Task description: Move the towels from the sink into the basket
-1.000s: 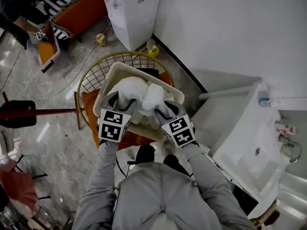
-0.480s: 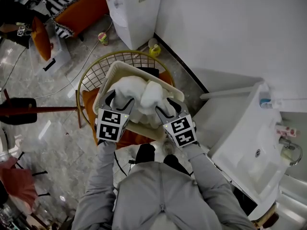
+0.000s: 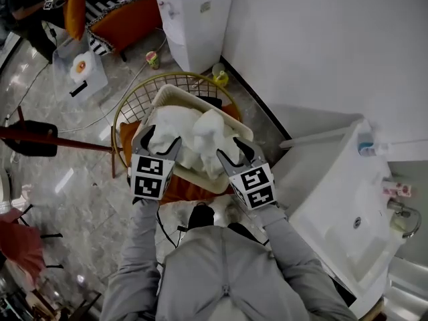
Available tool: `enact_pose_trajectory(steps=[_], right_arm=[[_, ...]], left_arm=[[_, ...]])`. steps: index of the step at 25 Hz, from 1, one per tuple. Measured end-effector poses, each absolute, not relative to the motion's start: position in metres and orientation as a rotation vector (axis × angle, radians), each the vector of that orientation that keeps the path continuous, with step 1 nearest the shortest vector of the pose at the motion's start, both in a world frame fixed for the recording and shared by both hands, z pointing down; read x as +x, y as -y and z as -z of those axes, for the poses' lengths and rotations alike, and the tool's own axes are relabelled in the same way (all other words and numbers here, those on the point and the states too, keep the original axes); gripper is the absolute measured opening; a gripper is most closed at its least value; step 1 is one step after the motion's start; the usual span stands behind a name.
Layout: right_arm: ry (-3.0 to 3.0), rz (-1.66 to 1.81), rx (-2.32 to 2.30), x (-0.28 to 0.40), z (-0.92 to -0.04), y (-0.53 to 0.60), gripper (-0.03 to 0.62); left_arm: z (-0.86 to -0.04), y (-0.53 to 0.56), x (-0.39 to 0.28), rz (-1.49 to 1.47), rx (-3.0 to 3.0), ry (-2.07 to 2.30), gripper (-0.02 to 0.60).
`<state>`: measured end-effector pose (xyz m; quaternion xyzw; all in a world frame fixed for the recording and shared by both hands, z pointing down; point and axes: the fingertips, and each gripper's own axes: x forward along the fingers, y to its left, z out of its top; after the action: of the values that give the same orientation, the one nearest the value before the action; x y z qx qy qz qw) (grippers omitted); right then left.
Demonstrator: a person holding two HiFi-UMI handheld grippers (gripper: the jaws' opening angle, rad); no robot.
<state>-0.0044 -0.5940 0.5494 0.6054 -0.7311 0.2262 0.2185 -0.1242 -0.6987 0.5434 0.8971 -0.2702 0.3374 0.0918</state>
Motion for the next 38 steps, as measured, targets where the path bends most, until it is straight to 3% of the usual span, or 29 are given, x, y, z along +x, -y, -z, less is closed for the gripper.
enact_pose_trajectory(steps=[17,38], right_arm=[[2.331,-0.348,1.73,-0.005,-0.434,0.514,0.201],[2.497,-0.113,1.885,-0.003,-0.34,0.408,0.199]], left_arm=[[-0.444,0.598,-0.161,-0.818,2.717,1.211,0.337],[-0.335,0.46,-0.259,-0.487,2.667,1.724,0.337]])
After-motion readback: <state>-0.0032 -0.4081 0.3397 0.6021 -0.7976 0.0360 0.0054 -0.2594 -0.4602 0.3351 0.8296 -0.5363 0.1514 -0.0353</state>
